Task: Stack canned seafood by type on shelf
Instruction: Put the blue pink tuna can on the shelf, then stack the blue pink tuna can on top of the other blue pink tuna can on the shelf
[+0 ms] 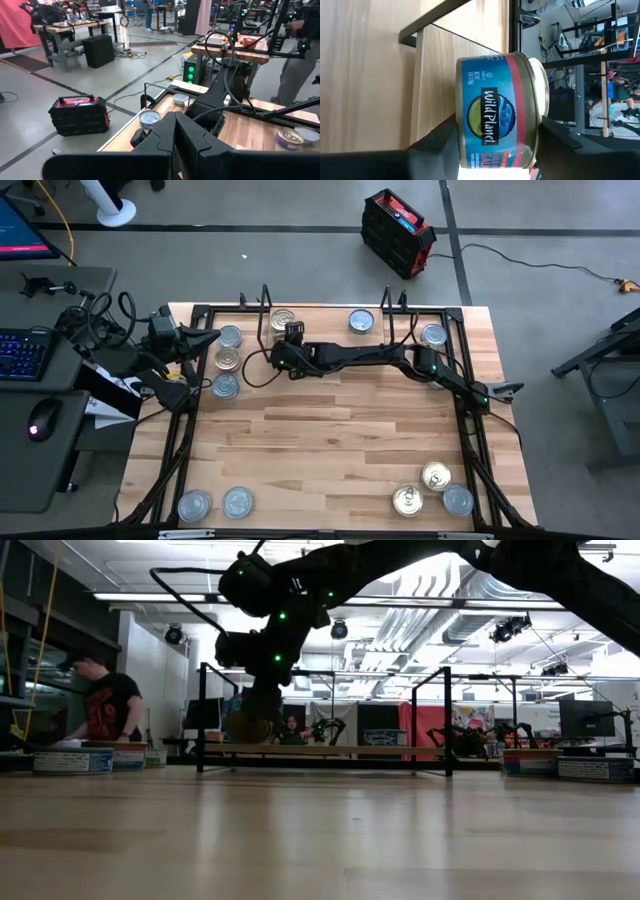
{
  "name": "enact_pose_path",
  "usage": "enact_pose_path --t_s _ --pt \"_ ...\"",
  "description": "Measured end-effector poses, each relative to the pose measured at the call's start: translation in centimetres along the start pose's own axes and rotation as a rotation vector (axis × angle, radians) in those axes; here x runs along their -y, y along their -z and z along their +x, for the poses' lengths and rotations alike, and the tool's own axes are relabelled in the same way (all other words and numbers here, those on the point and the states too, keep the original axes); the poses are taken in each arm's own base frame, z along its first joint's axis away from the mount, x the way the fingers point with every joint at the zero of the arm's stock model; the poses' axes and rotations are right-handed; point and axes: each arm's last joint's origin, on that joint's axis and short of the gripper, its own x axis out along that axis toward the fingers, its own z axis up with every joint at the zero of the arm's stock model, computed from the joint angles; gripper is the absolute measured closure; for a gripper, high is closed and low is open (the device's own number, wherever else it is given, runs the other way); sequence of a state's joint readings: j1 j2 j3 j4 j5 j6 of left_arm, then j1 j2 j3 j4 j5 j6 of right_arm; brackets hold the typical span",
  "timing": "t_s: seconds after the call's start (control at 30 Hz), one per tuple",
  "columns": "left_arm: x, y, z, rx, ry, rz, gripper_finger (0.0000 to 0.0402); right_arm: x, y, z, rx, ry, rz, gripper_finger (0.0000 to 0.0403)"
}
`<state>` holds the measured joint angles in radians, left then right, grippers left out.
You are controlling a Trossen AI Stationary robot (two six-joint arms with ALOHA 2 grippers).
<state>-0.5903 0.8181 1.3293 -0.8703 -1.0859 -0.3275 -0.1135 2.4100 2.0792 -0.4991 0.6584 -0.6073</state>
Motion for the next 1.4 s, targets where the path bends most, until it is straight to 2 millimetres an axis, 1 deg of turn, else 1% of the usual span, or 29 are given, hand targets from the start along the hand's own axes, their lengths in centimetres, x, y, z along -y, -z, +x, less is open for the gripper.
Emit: enact_pose_path --t_s 0.1,0.17,0.23,0.3,0.5,0.7,0.83,1.07,1.23,1.33,1.4 --pt "0.0 0.0 0.0 0.000 0.000 0.000 0.0402 0.0 0.0 0.0 0.004 -0.005 0.023 0.0144" --pt "0.0 0.0 0.0 0.000 0.000 0.000 0.0402 -0.1 0.0 0.0 0.003 -0.012 0.053 0.0105" --pt "0.0 0.0 0.0 0.000 0.000 0.000 0.0402 -0.1 0.0 0.0 0.000 -0.020 0.071 0.0080" --pt "0.0 0.0 0.0 0.000 0.000 0.000 0.0402 -0.2 0.1 -0.1 -0.002 -0.027 0.086 0.0068" --pt "0.0 0.0 0.0 0.000 0.000 0.003 0.0401 -0.2 0.1 -0.4 -0.016 -0.039 0.112 0.0065" --pt "0.0 0.0 0.0 0.000 0.000 0.010 0.0402 1.6 -0.3 -0.9 0.006 -0.080 0.256 0.0073" --pt "0.0 0.0 0.0 0.000 0.000 0.010 0.0402 2.4 0.0 -0.8 -0.012 -0.091 0.265 0.0074" --pt "0.0 0.0 0.0 -0.001 0.001 0.010 0.0402 1.8 -0.3 -1.1 0.031 -0.219 0.346 0.0074" --pt "0.0 0.0 0.0 -0.001 0.001 0.010 0.0402 1.5 -0.7 -1.4 0.053 -0.236 0.336 0.0073" --pt "0.0 0.0 0.0 -0.001 0.001 0.010 0.0402 1.8 -0.6 -1.8 0.053 -0.242 0.333 0.0073" --pt "0.0 0.0 0.0 -0.001 0.001 0.008 0.0401 2.3 -0.5 -2.4 0.043 -0.248 0.324 0.0073"
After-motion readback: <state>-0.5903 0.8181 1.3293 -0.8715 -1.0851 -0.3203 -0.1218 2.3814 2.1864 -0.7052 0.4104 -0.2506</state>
